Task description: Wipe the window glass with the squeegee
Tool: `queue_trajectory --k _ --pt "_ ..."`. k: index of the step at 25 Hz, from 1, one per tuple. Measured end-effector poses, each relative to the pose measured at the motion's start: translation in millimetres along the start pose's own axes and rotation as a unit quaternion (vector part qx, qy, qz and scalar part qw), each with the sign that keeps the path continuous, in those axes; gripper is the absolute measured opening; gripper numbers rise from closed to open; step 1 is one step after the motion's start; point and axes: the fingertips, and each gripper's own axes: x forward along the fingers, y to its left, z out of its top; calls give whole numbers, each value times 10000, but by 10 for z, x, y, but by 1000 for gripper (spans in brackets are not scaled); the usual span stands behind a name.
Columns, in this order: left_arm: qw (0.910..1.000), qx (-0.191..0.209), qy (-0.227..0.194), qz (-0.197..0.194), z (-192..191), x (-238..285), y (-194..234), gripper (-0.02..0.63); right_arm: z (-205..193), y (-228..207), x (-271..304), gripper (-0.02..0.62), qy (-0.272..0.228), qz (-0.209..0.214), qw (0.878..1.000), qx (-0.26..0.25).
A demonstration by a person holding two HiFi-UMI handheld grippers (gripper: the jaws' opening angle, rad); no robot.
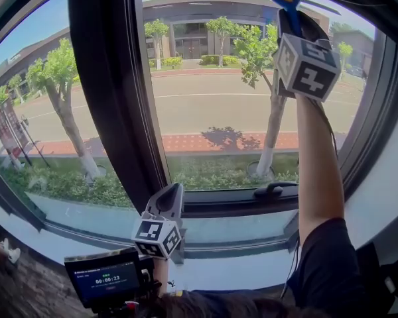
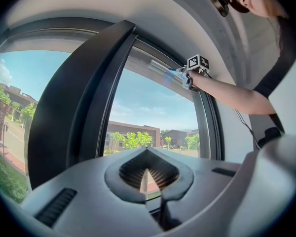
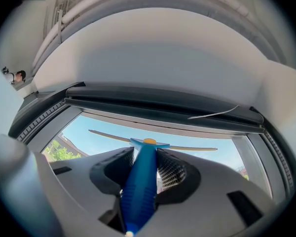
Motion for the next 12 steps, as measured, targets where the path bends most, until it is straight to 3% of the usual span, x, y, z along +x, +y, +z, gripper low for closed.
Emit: queue_trajectory --k 12 --pt "10000 -37 -29 -42 38 12 -52 2 -197 73 -104 141 141 -32 9998 132"
